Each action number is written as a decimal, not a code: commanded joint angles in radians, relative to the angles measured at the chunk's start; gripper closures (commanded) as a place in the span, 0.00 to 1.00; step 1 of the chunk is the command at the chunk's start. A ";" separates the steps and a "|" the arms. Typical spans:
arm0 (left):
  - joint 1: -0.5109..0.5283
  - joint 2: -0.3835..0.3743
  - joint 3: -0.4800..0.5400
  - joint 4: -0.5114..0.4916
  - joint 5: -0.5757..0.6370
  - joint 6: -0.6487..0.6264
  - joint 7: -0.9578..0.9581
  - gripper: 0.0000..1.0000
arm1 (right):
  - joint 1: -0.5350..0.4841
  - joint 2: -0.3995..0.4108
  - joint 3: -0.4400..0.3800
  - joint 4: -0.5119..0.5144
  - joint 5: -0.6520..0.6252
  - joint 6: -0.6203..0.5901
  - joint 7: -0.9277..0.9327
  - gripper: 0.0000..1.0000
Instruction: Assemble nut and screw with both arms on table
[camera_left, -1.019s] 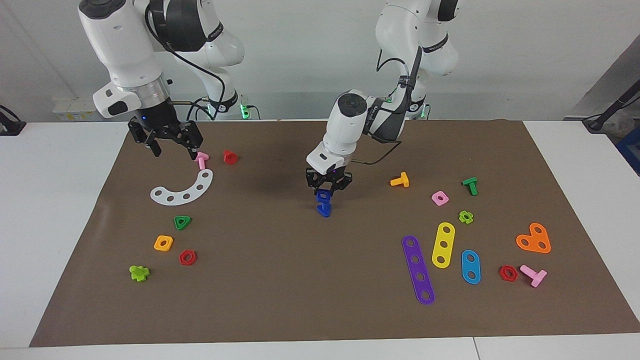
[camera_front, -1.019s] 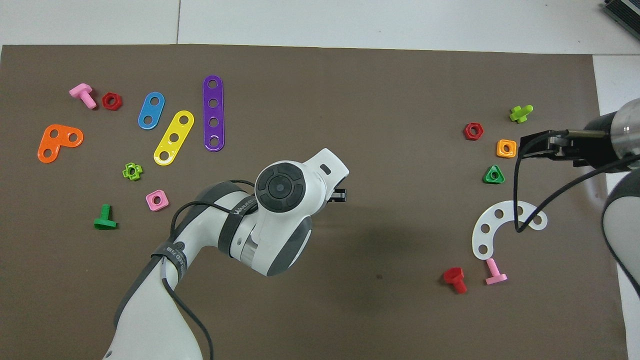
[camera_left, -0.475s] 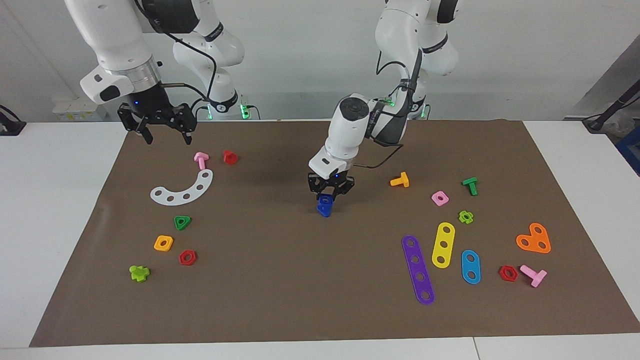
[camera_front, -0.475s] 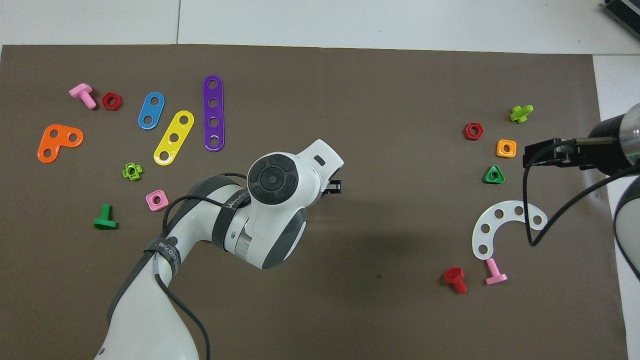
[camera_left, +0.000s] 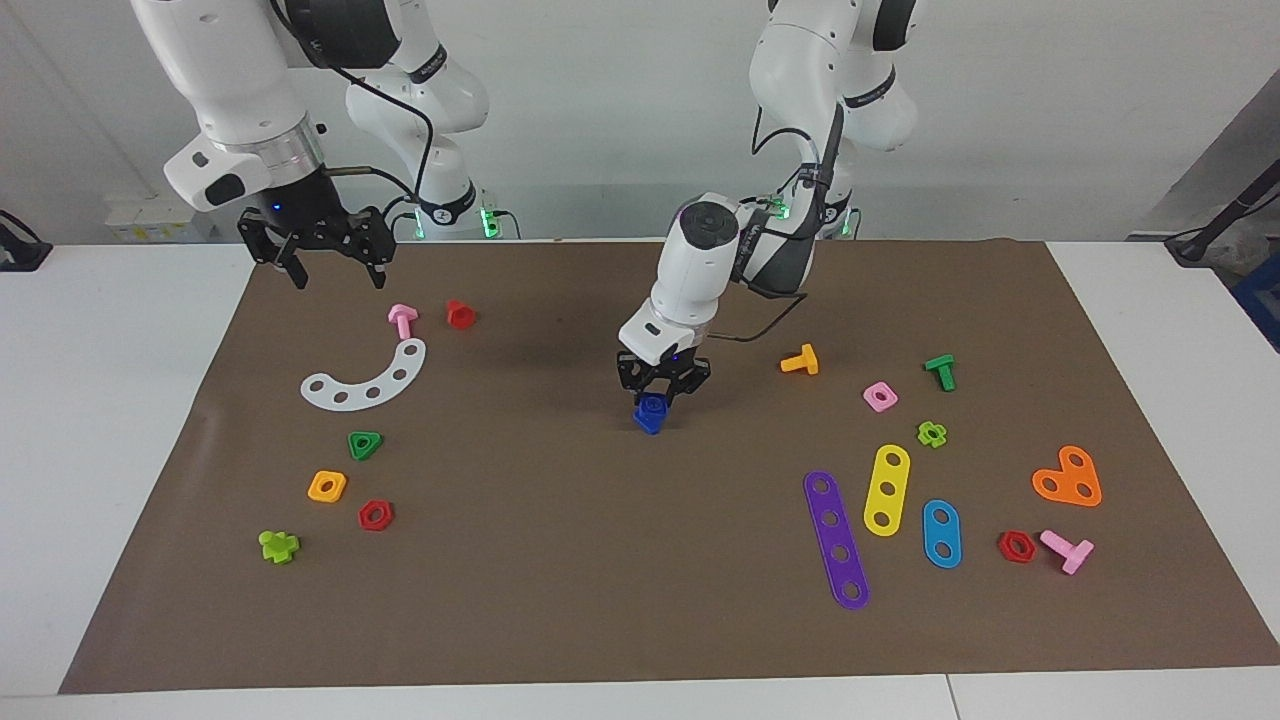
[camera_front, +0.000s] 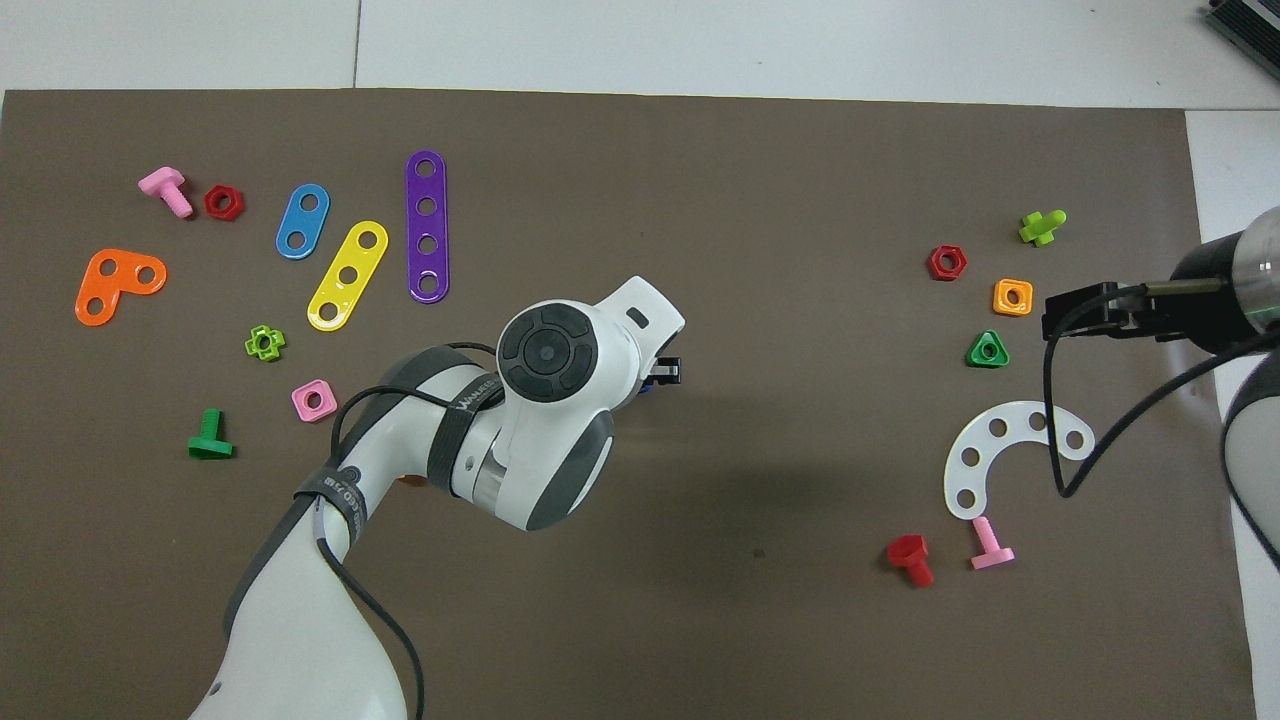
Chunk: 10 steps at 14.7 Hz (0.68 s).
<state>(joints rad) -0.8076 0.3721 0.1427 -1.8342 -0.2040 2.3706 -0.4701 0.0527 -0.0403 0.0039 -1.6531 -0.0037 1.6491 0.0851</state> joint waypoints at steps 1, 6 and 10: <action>-0.007 0.010 0.003 -0.040 -0.005 0.067 -0.005 1.00 | -0.010 -0.027 0.002 -0.034 0.028 -0.003 -0.033 0.01; -0.018 0.010 0.005 -0.069 -0.003 0.072 -0.004 1.00 | -0.010 -0.030 0.002 -0.036 0.028 -0.003 -0.033 0.01; -0.021 0.008 0.003 -0.088 0.008 0.064 -0.002 1.00 | -0.008 -0.030 0.002 -0.036 0.028 -0.003 -0.030 0.01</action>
<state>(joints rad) -0.8100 0.3608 0.1410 -1.8610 -0.2031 2.4038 -0.4700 0.0528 -0.0432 0.0039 -1.6601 -0.0037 1.6491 0.0850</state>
